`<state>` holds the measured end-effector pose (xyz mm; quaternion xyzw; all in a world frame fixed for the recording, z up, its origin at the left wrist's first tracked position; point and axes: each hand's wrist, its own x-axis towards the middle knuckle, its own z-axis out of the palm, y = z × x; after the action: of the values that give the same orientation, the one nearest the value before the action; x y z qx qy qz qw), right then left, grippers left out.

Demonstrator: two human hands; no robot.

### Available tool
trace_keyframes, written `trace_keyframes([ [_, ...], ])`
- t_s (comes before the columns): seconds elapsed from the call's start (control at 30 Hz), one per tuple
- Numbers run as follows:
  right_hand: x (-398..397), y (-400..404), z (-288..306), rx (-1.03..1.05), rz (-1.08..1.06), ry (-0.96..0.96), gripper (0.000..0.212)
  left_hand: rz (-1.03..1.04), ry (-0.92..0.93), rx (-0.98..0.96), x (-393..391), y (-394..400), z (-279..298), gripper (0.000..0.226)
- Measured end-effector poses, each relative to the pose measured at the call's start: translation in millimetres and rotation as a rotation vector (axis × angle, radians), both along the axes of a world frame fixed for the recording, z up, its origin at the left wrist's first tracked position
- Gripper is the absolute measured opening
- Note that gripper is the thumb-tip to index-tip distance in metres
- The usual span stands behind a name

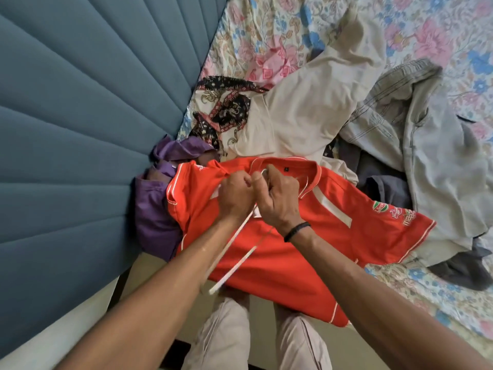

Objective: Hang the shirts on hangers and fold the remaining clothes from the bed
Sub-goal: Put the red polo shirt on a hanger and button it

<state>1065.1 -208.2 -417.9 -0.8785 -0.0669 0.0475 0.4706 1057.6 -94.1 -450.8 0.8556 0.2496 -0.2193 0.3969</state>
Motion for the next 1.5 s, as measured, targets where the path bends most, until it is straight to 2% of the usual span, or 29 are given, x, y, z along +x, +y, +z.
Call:
trace_keyframes([
  [0.07,11.6,-2.5,-15.7,-0.025,-0.100,0.023,0.036,-0.056,-0.013,0.149,-1.9,7.6,-11.5,0.048],
  [0.13,23.2,-3.4,-27.3,-0.043,-0.112,0.009,0.036,-0.118,-0.033,0.166,-4.6,13.6,-14.7,0.051],
  [0.23,39.0,0.3,-38.7,-0.046,-0.104,-0.007,0.042,-0.226,-0.107,0.215,-6.7,16.8,-29.6,0.038],
  [0.33,51.0,6.6,-40.5,-0.048,-0.149,-0.041,0.040,-0.227,-0.204,0.219,-6.0,15.3,-39.5,0.021],
  [0.43,59.9,1.9,-46.1,-0.178,-0.221,-0.069,0.046,-0.150,-0.323,0.158,-10.1,18.5,-36.6,0.011],
  [0.63,72.9,-51.0,-59.1,-0.405,-0.336,0.091,0.060,0.027,-0.331,-0.086,-12.1,37.5,-35.3,0.009],
  [0.73,79.1,-69.4,-60.1,-0.476,-0.195,0.046,0.057,0.116,-0.260,-0.277,-6.7,41.2,-31.6,0.022],
  [0.87,91.6,-82.2,-49.4,-0.402,-0.027,0.117,0.053,0.153,-0.112,-0.360,0.1,56.3,-34.6,0.026],
  [0.93,101.7,-91.1,-41.1,-0.294,0.147,0.223,0.042,0.154,-0.094,-0.344,0.9,60.4,-34.1,0.022],
  [1.03,118.9,-111.0,-29.4,-0.288,0.497,0.279,0.040,0.083,-0.132,-0.126,-1.3,59.9,-29.6,0.013],
  [1.13,133.8,-136.1,-34.6,-0.466,0.733,0.073,0.048,0.014,-0.186,0.013,-2.9,56.2,-21.1,0.006],
  [1.23,141.2,-151.9,-38.1,-0.566,0.956,-0.160,0.042,-0.044,-0.236,0.092,-2.0,49.8,-9.3,0.006],
  [1.37,146.8,-150.5,-25.4,-0.538,1.192,-0.271,0.038,-0.016,-0.249,0.245,-3.0,43.2,4.3,0.009],
  [1.5,139.7,-159.0,-8.8,-0.526,1.337,-0.345,0.037,0.021,-0.208,0.283,6.9,46.2,7.6,0.007],
])
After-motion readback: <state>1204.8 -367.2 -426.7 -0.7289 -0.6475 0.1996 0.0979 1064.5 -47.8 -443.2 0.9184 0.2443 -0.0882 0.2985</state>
